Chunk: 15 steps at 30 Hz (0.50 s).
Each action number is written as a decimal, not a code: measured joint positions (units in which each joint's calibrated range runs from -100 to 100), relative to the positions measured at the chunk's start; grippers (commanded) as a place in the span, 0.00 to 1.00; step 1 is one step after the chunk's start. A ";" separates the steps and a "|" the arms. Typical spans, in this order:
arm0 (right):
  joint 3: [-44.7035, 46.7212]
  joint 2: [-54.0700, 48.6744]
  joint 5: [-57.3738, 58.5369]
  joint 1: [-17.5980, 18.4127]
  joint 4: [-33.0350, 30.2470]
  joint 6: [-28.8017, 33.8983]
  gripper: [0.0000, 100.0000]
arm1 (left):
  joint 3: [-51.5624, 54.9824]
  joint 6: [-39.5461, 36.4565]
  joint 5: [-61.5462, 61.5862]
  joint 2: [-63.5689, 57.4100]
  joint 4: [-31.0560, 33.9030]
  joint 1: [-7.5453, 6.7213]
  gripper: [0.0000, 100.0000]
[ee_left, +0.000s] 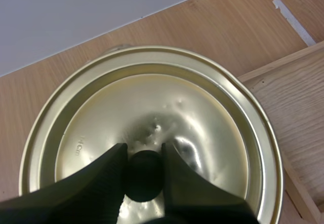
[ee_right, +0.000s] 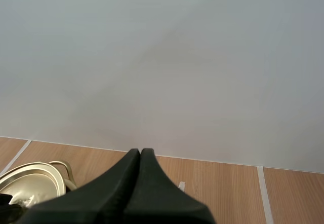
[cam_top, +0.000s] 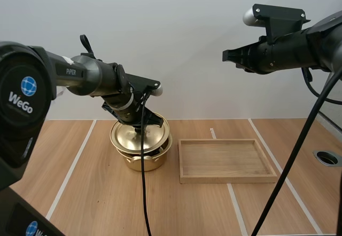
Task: Open the pot, put the grape inside, and close it
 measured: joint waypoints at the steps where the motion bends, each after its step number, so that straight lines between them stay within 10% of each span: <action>1: 0.00 0.00 0.00 0.00 0.00 0.00 0.00 | 0.00 0.00 -0.15 0.00 0.00 0.00 0.00; 15: 0.00 0.00 0.00 0.00 0.69 0.00 0.00 | 0.00 1.19 -0.57 4.91 -0.27 0.00 0.00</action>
